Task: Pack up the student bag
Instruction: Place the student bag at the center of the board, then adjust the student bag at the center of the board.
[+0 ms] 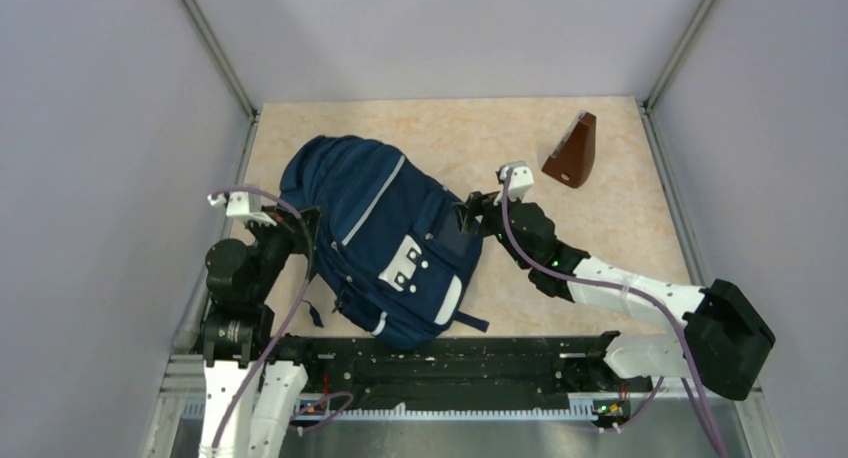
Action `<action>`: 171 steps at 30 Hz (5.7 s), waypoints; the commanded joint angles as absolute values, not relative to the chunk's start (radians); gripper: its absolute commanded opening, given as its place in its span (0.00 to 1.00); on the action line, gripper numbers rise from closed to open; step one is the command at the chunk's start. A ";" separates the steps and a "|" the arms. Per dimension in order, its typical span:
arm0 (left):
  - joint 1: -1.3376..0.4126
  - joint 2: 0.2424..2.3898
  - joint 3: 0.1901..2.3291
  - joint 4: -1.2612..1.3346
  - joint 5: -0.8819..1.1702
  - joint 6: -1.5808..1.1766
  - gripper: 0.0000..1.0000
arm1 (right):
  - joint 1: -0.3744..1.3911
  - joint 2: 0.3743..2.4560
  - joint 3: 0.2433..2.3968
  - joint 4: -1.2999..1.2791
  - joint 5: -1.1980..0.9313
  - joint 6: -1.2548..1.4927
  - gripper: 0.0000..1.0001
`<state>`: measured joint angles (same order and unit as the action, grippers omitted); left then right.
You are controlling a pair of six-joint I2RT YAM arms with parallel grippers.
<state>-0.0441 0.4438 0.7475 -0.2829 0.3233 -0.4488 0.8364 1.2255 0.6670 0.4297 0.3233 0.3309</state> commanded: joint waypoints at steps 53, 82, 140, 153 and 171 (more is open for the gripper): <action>-0.366 1.162 0.981 -0.726 -0.591 -0.175 0.92 | 0.758 0.922 0.416 0.307 0.406 0.410 0.80; -0.074 1.146 0.923 -0.661 -0.150 -0.225 0.20 | 0.758 0.917 0.406 0.313 0.400 0.409 0.78; -0.028 1.002 0.881 -0.620 0.180 -0.228 0.00 | 1.132 1.835 1.126 0.667 -0.111 -0.157 0.75; -0.016 1.001 0.879 -0.612 0.196 -0.230 0.00 | 1.144 1.989 1.241 0.624 0.034 -0.227 0.30; 0.026 0.989 0.872 -0.598 0.227 -0.239 0.00 | 1.145 1.851 1.234 0.589 0.233 0.023 0.17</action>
